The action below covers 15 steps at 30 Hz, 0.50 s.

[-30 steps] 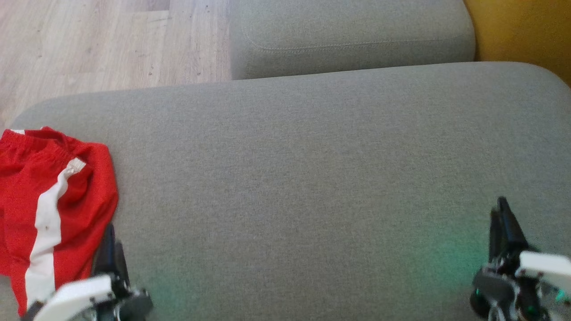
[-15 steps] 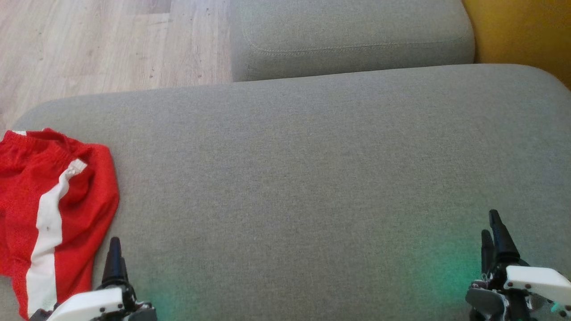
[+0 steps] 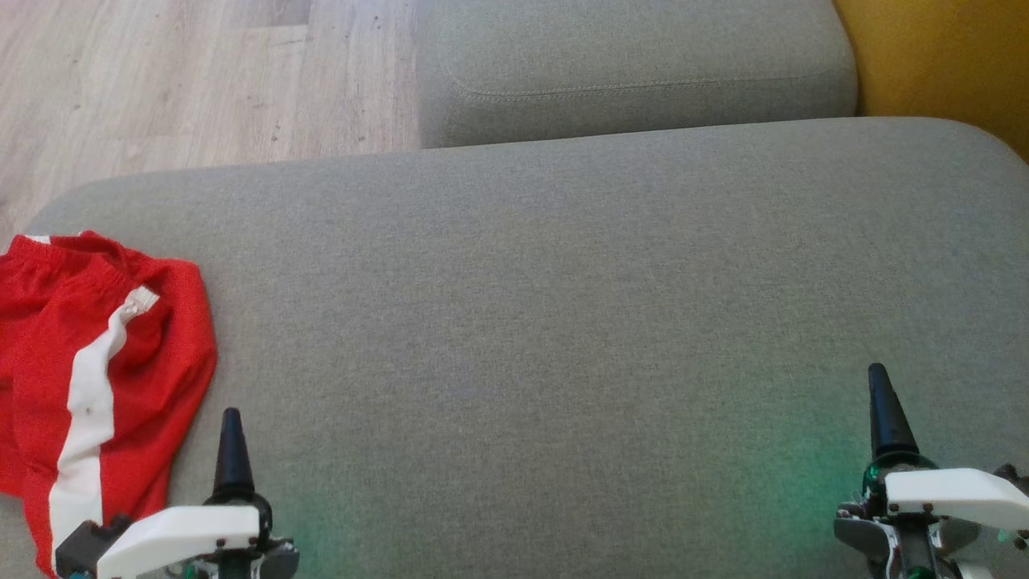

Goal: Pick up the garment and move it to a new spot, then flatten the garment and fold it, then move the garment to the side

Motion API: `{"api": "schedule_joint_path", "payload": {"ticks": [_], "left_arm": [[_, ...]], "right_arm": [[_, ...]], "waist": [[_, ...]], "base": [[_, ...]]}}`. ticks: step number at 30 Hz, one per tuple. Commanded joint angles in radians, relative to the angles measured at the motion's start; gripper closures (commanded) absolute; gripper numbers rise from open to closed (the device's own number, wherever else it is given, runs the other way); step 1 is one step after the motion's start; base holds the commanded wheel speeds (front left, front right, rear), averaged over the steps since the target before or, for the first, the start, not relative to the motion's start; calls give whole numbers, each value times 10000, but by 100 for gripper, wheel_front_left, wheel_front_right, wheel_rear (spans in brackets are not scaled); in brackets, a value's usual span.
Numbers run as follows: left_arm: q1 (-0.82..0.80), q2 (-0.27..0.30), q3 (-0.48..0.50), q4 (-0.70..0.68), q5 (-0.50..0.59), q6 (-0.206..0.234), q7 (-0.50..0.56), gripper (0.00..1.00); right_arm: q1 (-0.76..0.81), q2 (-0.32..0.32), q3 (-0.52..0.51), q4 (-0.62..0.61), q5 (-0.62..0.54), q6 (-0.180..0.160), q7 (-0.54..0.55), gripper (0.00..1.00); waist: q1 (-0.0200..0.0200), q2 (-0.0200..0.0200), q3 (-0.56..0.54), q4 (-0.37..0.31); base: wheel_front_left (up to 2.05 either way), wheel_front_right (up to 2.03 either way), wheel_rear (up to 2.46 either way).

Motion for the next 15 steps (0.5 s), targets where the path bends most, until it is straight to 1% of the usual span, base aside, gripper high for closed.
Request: {"api": "schedule_joint_path", "payload": {"ticks": [1, 8, 10, 15], "left_arm": [[-405, 64, -23, -472, 469, 44, -127, 0], [-403, 68, -222, -804, 1468, 194, -334, 0], [-399, 68, -239, -852, 1583, 235, -364, 0], [-354, 75, -347, -1032, 2321, 354, -512, 0]], "right_arm": [[-378, -56, 117, -455, -452, -2, -155, 0], [-357, -61, 376, -688, -1582, -2, -361, 0], [-361, -62, 431, -705, -1724, -2, -391, 0], [-364, -65, 666, -825, -2358, -3, -538, 0]], "waist": [[-1, 0, -7, 9], [-1, 0, 9, -24], [-1, 0, 7, -35], [-1, 0, -48, -82]], "base": [[0, 0, 0], [0, 0, 0], [0, 0, 0], [0, 0, 0]]}}
